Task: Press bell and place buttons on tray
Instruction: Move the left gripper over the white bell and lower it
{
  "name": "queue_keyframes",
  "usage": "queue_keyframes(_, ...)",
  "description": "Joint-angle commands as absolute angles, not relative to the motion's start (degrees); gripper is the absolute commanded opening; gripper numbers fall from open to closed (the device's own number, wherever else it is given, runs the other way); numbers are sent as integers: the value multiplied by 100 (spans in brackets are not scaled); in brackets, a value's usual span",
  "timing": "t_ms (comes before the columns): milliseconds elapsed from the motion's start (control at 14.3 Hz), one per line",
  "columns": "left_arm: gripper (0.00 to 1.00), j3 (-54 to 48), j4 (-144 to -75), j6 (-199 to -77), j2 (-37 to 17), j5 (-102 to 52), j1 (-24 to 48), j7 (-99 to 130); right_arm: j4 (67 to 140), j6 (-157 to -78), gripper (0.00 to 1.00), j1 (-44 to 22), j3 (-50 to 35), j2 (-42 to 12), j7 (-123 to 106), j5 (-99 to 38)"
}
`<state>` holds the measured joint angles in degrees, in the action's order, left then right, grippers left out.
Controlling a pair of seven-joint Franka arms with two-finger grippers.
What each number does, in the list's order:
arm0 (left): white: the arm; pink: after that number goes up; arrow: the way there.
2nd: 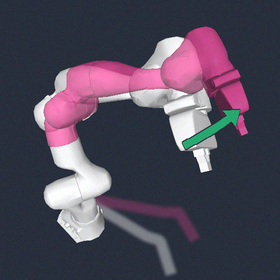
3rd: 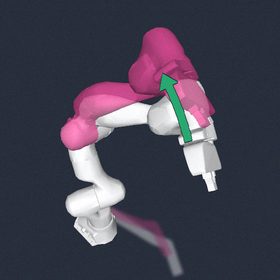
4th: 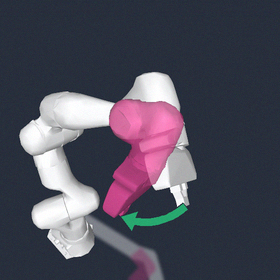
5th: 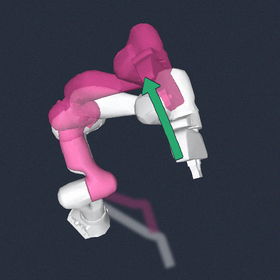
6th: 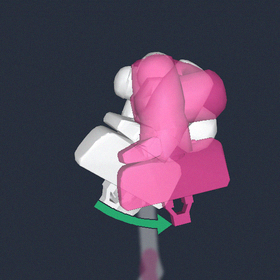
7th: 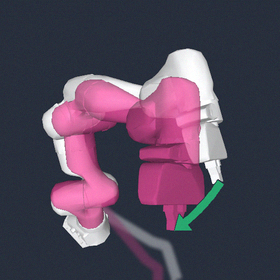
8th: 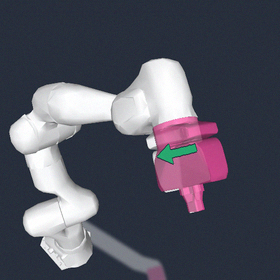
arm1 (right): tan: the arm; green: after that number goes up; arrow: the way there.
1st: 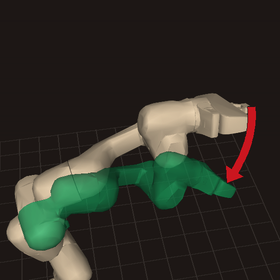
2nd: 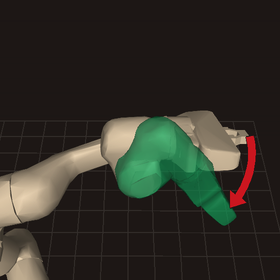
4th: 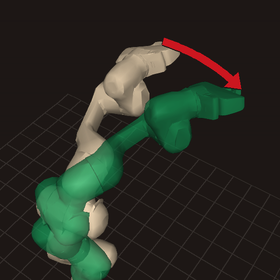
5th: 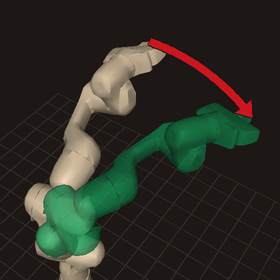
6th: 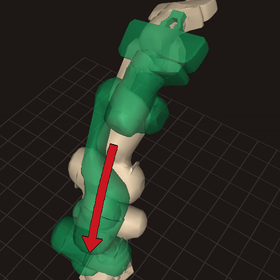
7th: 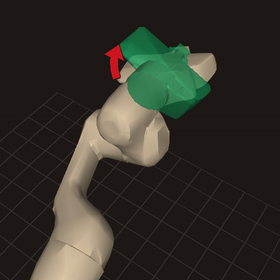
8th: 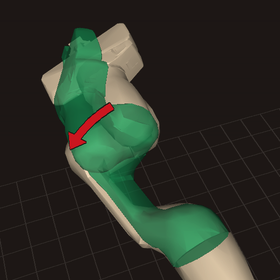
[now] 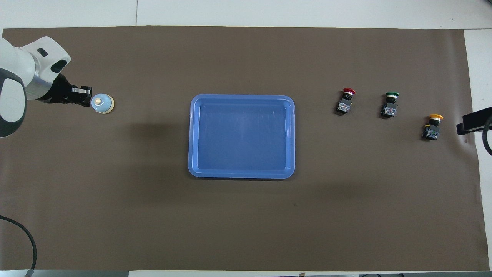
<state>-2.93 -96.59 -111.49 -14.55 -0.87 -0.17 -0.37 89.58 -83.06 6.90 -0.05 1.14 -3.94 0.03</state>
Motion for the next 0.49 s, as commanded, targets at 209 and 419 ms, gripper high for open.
queue_keyframes(209,0,-281,-9773,-12085,-1986,-44,-211,-167,9070,-8253,100,729,-26,237,-519,18)
queue_keyframes(419,0,-281,-9765,-12094,-2162,-44,-246,-167,9070,-8253,100,729,-26,237,-519,18)
